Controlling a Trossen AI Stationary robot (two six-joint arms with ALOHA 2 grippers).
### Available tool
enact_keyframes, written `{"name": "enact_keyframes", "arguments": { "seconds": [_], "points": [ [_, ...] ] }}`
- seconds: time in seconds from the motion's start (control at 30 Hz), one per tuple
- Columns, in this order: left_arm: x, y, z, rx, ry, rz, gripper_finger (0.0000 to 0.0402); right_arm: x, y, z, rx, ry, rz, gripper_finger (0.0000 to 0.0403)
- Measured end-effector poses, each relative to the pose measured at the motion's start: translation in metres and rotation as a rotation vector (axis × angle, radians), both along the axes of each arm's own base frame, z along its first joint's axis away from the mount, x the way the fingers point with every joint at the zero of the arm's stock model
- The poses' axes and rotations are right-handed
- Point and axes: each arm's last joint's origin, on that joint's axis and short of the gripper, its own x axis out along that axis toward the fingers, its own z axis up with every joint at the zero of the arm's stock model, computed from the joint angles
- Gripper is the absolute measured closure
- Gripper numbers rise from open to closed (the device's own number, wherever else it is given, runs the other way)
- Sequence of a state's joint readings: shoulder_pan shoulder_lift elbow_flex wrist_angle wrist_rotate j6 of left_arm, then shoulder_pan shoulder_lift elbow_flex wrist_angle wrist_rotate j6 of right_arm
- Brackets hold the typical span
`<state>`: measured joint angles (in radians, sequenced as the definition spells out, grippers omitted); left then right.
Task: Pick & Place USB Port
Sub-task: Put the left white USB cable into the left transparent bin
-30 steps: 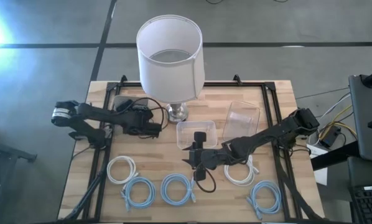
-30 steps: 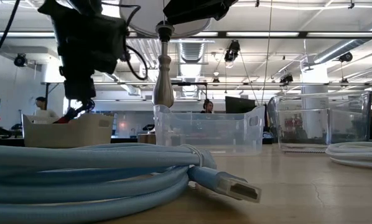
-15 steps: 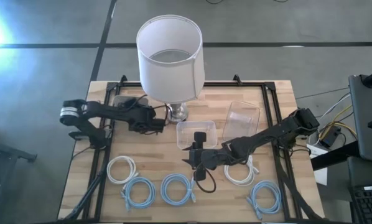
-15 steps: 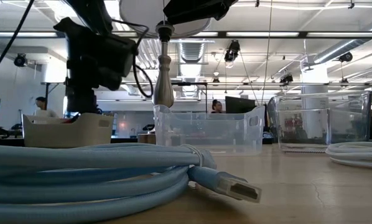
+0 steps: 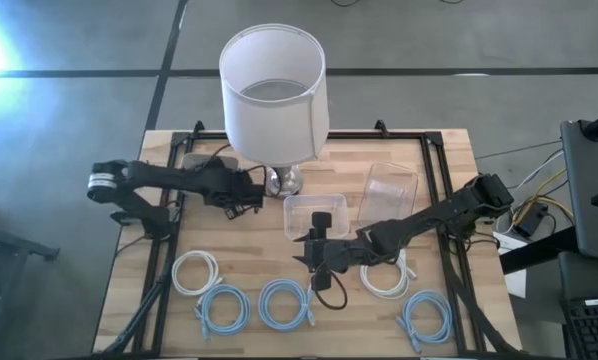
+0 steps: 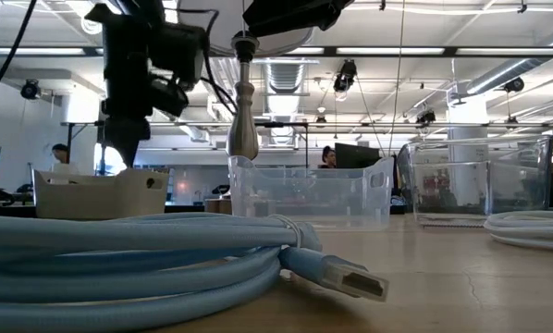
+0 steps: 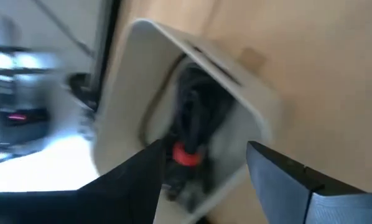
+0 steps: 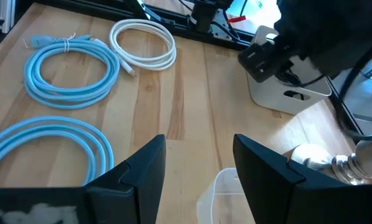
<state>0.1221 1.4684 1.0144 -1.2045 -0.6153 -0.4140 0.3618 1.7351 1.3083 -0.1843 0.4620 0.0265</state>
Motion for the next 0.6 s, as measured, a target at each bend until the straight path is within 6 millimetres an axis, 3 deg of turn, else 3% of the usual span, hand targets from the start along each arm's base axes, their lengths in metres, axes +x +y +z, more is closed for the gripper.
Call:
{"name": "enact_keyframes", "arguments": {
  "seconds": [0.23, 0.6],
  "points": [
    [-0.013, -0.027, 0.027, -0.084, -0.216, 0.005, 0.0175, 0.000, 0.002, -0.001, 0.087, 0.010, 0.032, 0.0218],
    [-0.019, -0.108, 0.049, -0.213, -0.591, -0.228, 0.0177, -0.002, 0.001, -0.004, 0.138, 0.044, -0.009, 0.0218]
  ]
}}
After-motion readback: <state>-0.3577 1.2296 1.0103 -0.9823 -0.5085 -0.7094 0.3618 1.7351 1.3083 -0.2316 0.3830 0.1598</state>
